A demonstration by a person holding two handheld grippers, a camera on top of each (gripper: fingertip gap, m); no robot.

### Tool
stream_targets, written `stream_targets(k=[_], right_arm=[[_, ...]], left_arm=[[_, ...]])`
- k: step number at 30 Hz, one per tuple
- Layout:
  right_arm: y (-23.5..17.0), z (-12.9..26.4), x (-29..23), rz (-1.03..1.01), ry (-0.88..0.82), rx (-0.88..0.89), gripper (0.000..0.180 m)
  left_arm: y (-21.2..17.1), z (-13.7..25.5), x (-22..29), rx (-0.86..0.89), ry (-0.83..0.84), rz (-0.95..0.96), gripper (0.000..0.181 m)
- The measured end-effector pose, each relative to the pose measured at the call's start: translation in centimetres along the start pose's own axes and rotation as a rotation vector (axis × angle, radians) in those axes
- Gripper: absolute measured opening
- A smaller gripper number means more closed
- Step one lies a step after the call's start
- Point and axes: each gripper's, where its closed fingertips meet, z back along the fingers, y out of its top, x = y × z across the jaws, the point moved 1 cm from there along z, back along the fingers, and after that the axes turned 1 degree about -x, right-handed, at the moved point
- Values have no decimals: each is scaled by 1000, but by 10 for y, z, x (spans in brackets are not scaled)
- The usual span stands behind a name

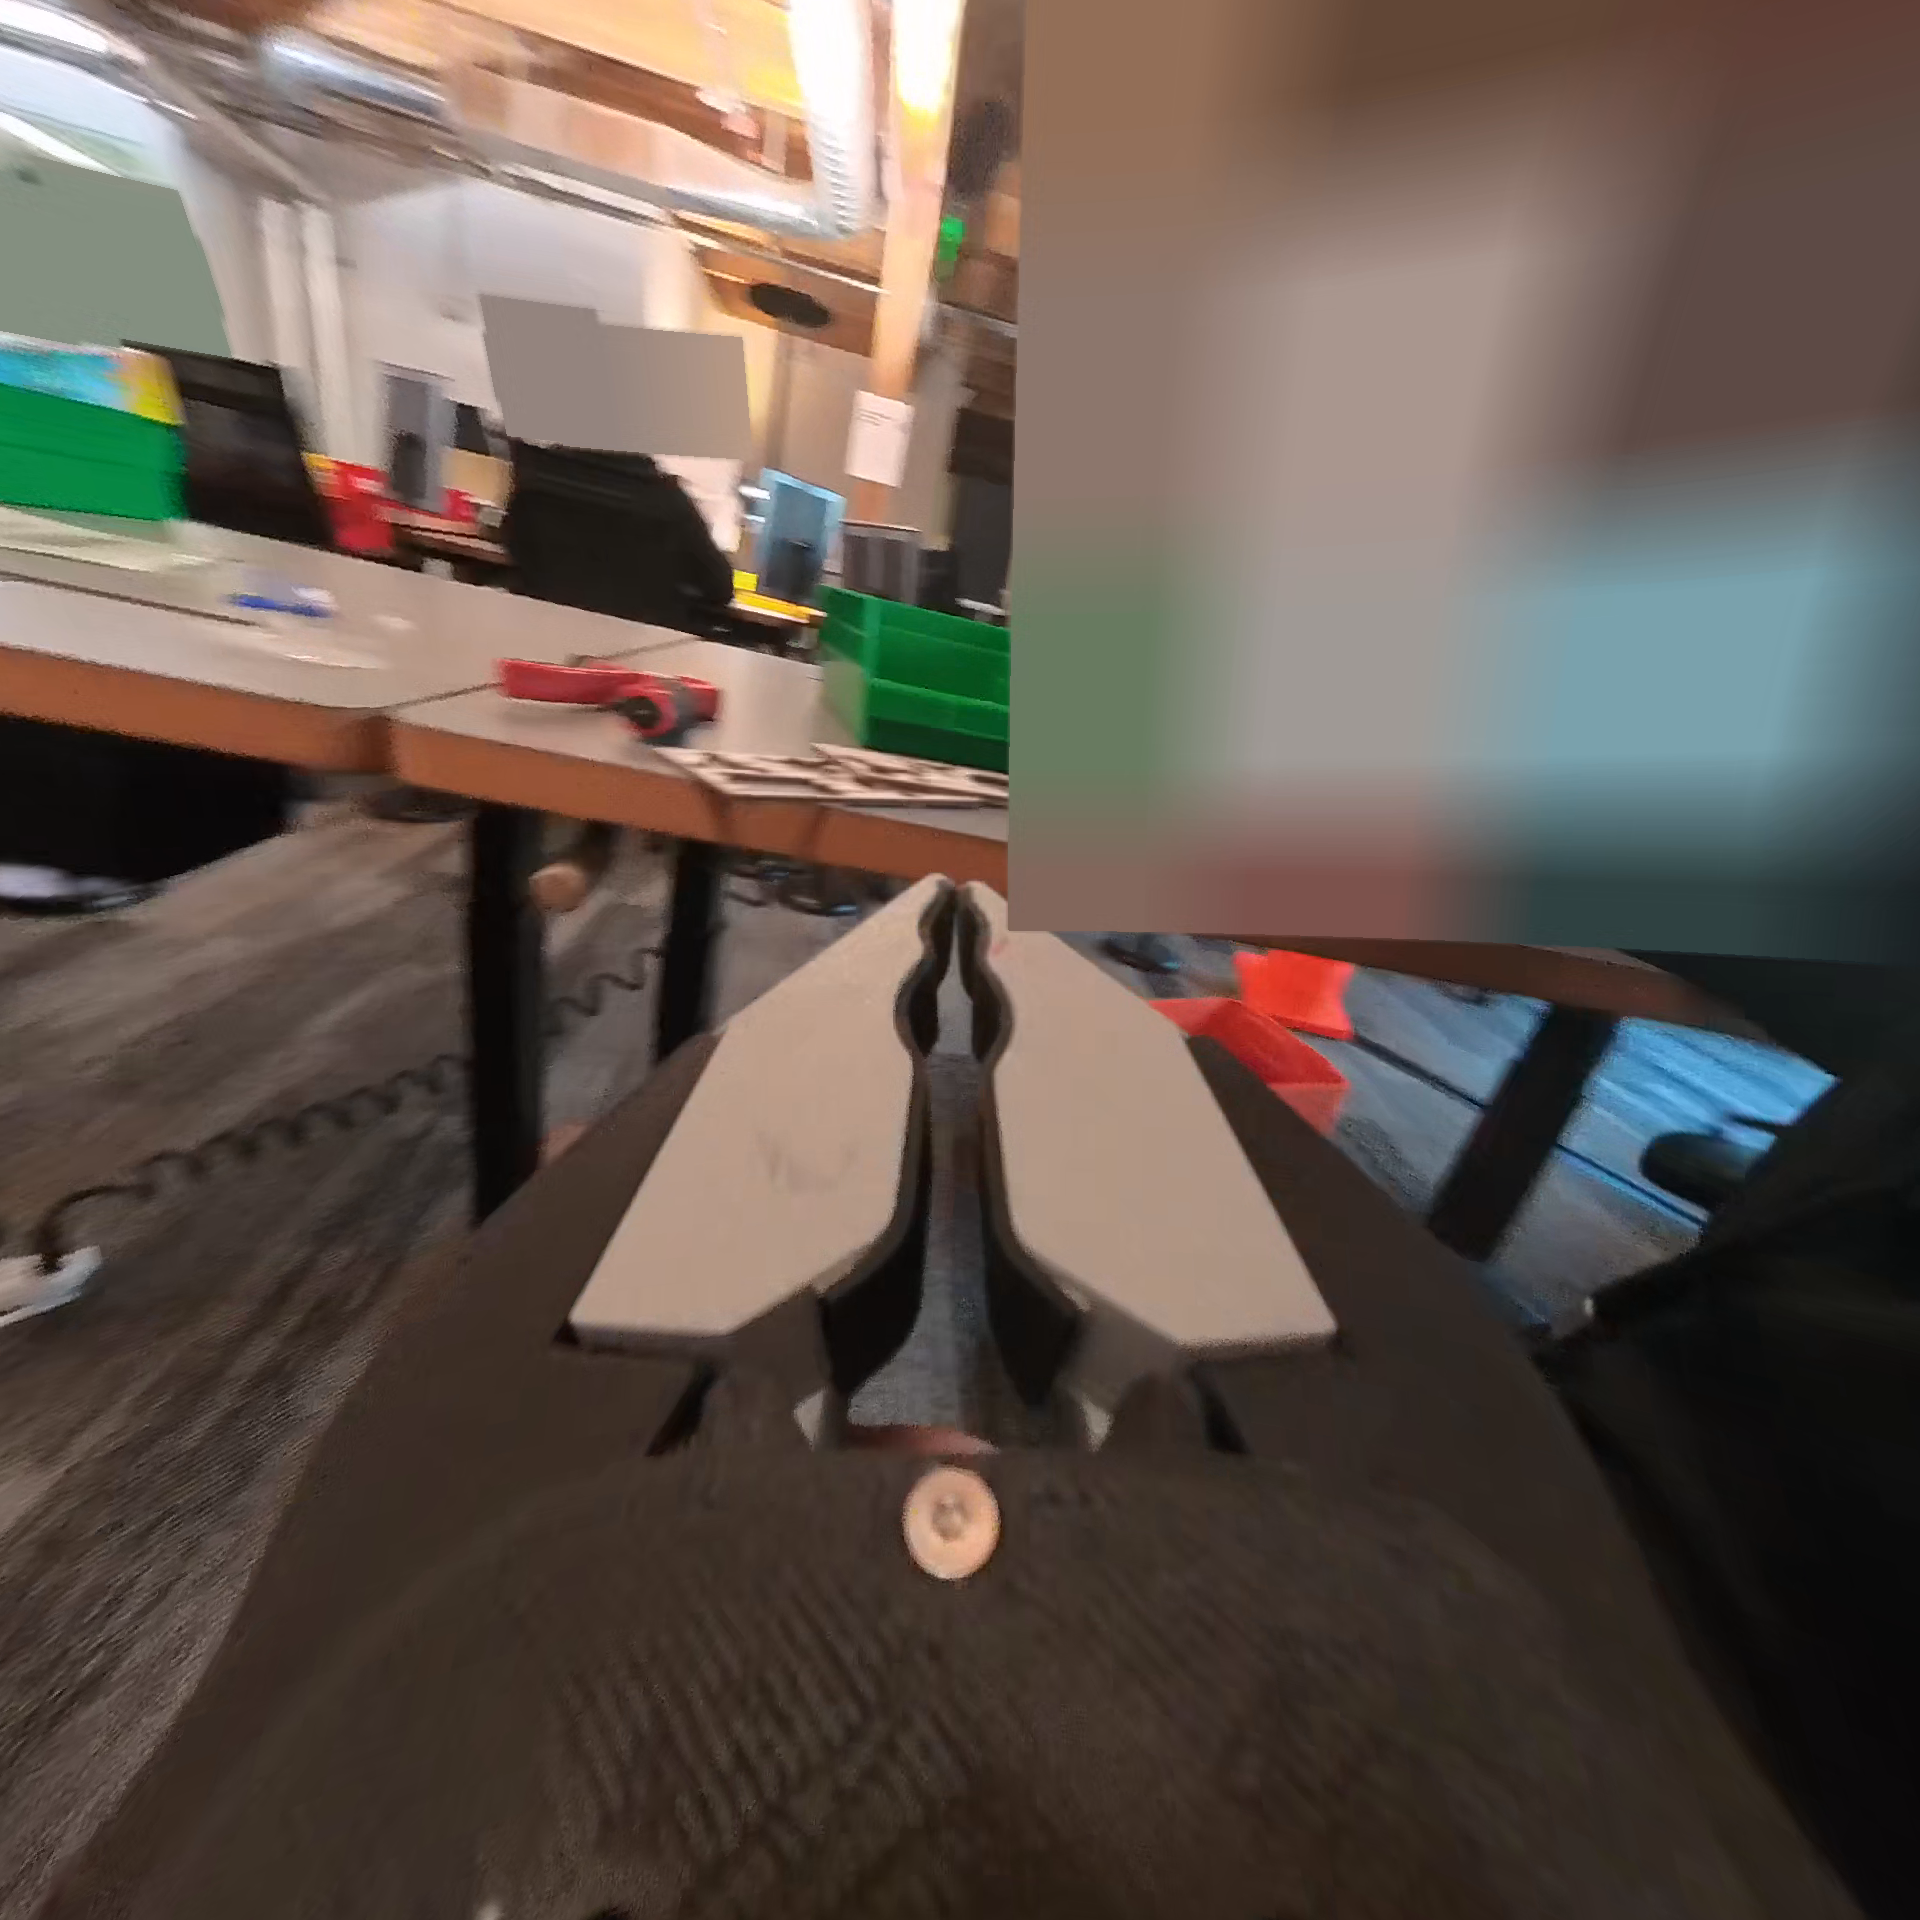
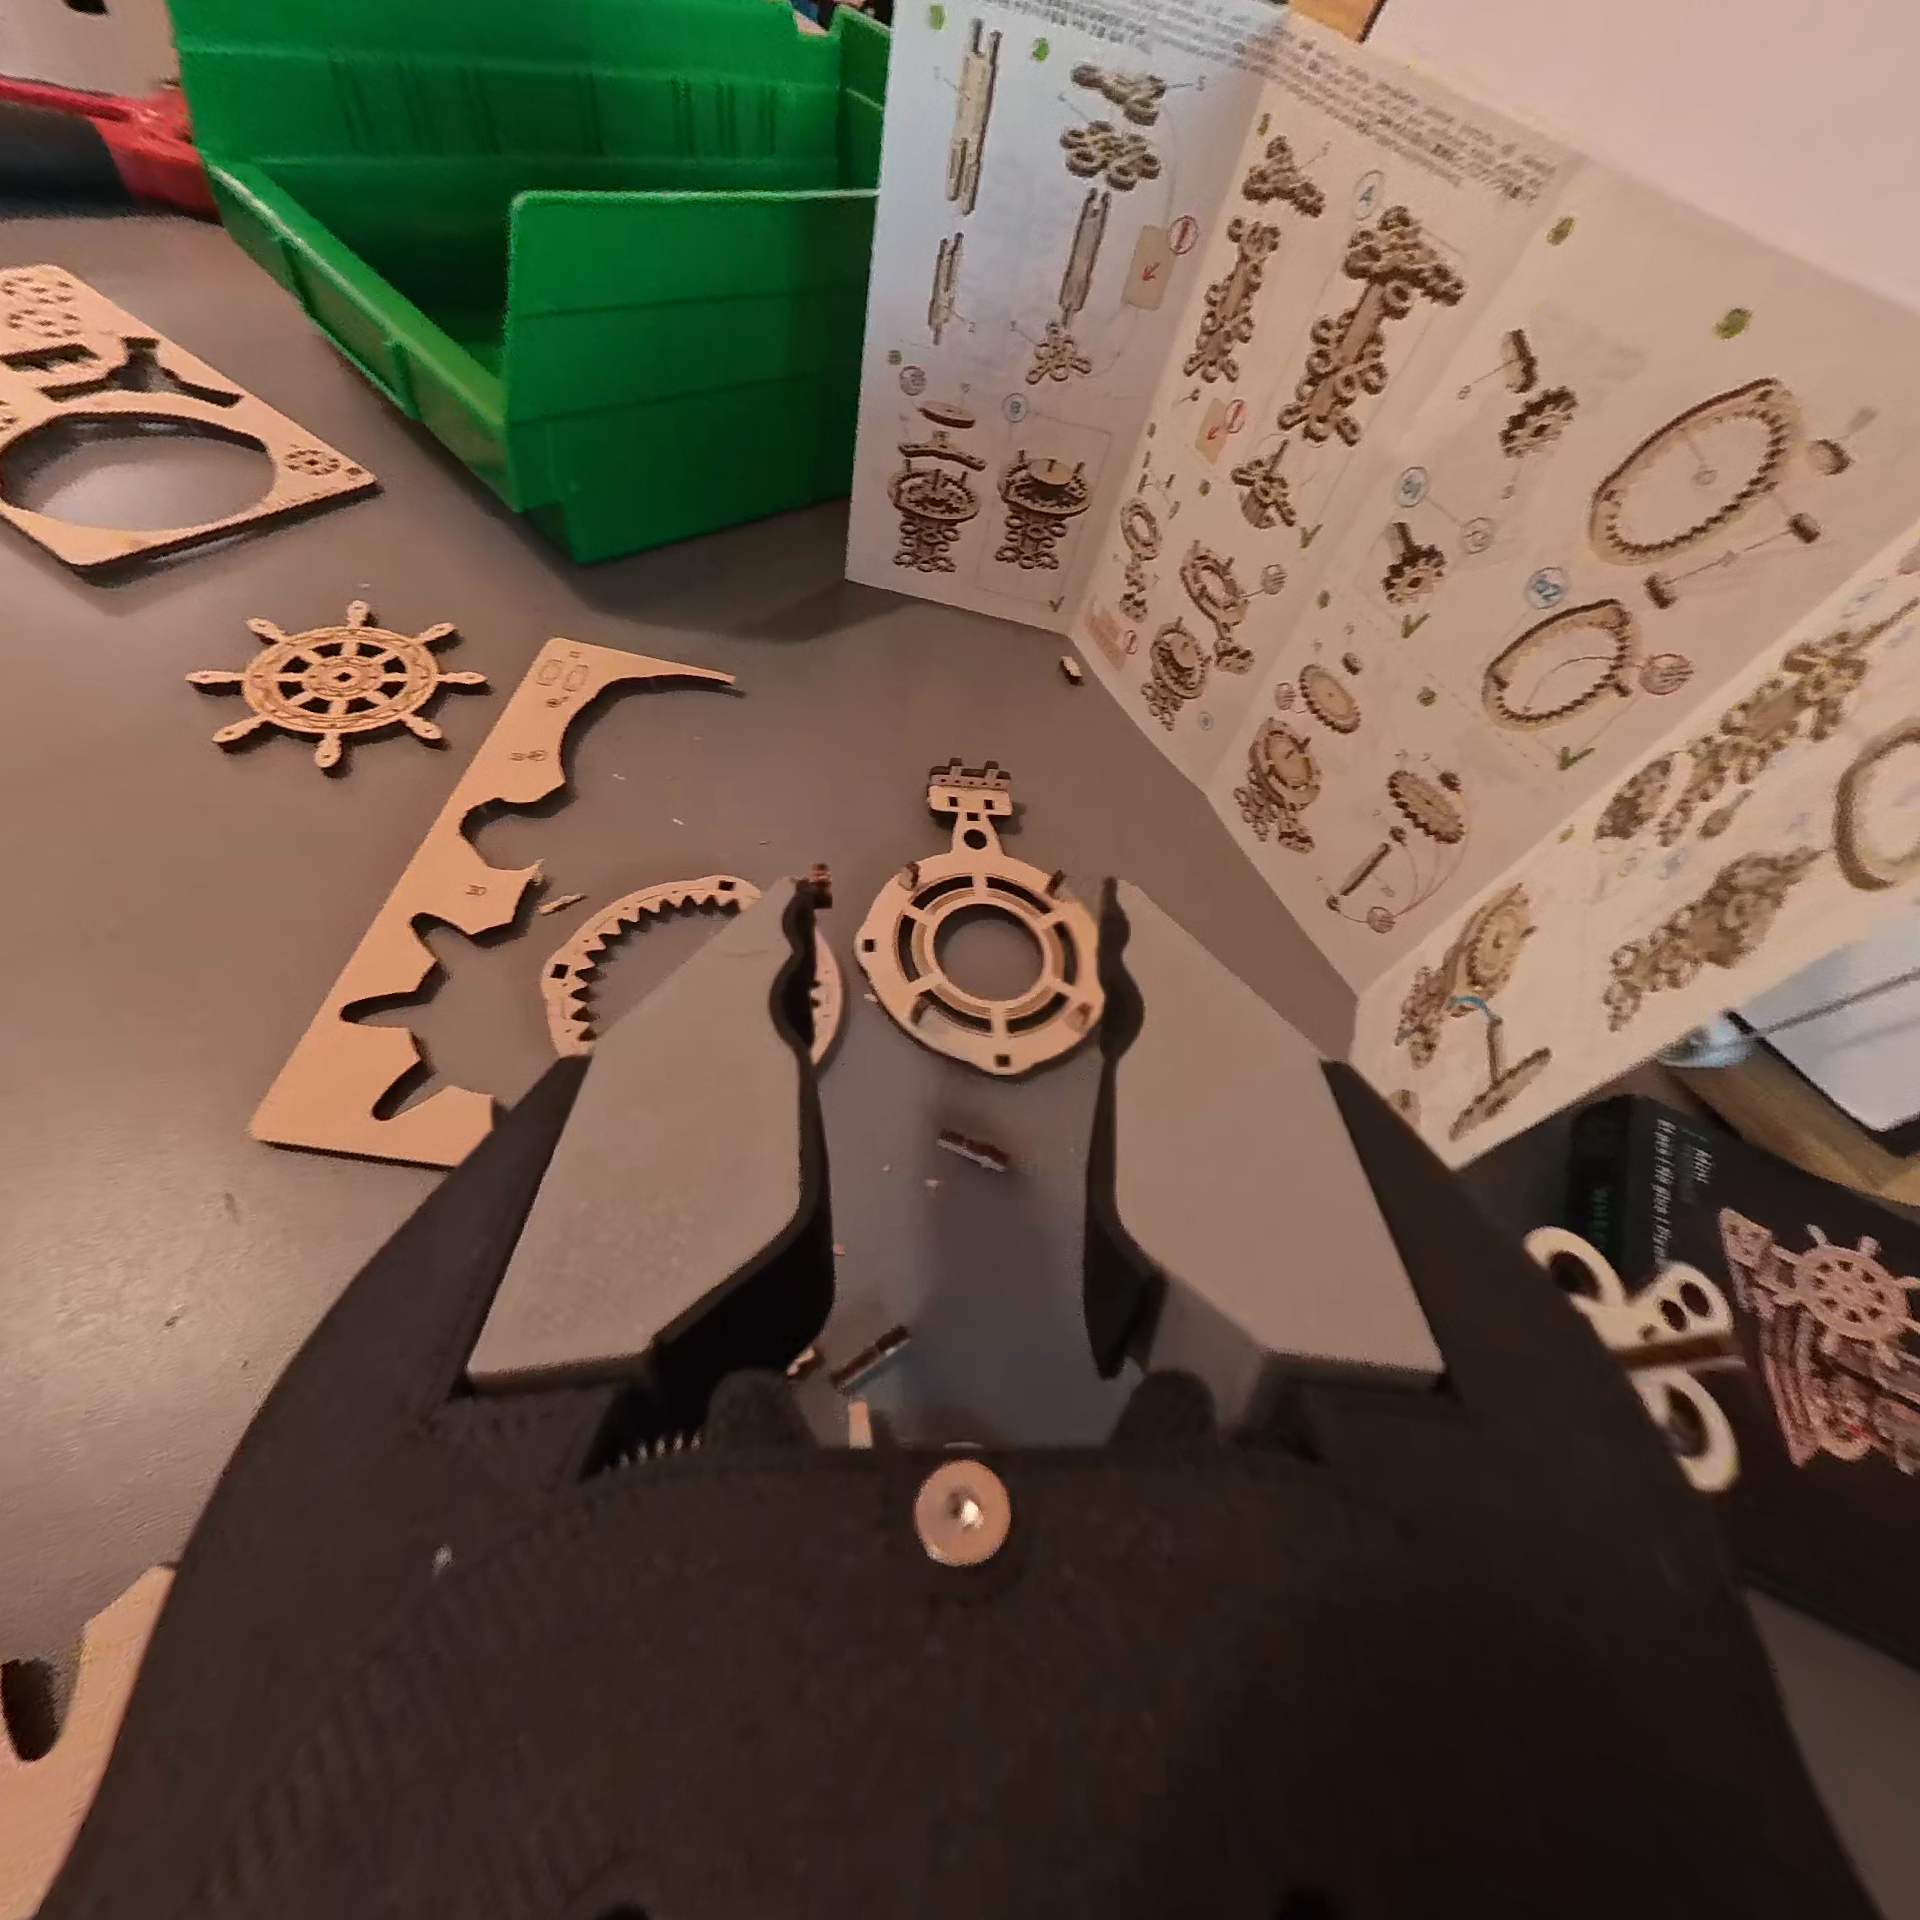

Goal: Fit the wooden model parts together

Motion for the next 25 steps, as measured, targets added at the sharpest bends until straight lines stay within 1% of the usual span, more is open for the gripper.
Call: stream_targets(k=[1, 2, 4, 7, 9, 12, 16, 22, 25], right_arm=[[1, 3, 4, -2, -26, 13, 51], [3, 6, 9, -11, -53, 32, 51], [5, 13, 20, -40, -103, 62, 53], [7, 20, 34, -57, -182, 92, 57], [5, 19, 37, -44, -213, 71, 58], [-3, 9, 29, 8, -205, -6, 60], [-13, -2, 19, 94, -204, -95, 61], [-20, -8, 18, 140, -225, -151, 61], [-25, -7, 22, 157, -258, -184, 60]], left_arm=[[2, 13, -6, 5, 68, 0, 0], [4, 24, -12, 17, 126, 19, 0], [3, 39, -17, 11, 175, 62, 0], [-12, 47, -24, -110, 220, 132, 0], [-18, 53, -23, -149, 247, 142, 0], [-23, 58, -18, -203, 298, 54, 0], [-47, 49, -1, -391, 292, -97, 2], [-72, 34, 23, -560, 288, -385, 2], [-91, 23, 26, -672, 262, -480, 3]])
